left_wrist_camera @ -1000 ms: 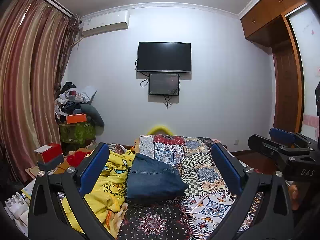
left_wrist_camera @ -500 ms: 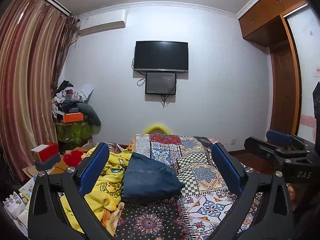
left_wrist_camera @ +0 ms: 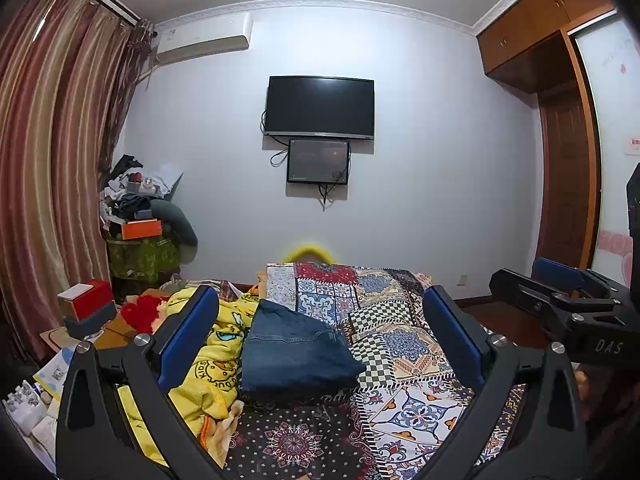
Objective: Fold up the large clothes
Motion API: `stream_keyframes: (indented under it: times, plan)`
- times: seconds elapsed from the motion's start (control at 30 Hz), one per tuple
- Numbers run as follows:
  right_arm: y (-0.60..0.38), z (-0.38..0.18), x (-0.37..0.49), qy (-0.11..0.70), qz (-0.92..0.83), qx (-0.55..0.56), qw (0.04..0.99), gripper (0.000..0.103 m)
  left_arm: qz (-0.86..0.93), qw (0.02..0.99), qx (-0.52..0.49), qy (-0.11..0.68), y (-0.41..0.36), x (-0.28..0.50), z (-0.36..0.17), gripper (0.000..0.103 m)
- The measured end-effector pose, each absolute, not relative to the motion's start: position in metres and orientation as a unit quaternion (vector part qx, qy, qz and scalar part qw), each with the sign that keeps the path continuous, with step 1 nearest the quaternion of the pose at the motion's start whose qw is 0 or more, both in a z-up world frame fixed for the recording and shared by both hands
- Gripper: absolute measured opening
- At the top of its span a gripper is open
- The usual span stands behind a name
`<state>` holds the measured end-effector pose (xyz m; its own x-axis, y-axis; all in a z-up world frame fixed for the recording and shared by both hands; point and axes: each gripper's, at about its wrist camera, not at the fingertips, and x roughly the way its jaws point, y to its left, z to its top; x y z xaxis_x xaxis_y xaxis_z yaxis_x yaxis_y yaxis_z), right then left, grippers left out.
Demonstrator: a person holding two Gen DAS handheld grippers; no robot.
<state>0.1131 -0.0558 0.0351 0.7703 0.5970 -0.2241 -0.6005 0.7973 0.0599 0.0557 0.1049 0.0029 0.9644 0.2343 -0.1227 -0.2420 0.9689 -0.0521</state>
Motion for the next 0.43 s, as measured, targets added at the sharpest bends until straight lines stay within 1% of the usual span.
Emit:
stream_keyframes:
  times: [0.43]
  plan:
    - [-0.0548,0.0338,0.1165,0.122,0.315,-0.004,0.941,0.103,0.112,0.991,-0.040,0.062,0.1064,0.0590,-0.0029,0.102]
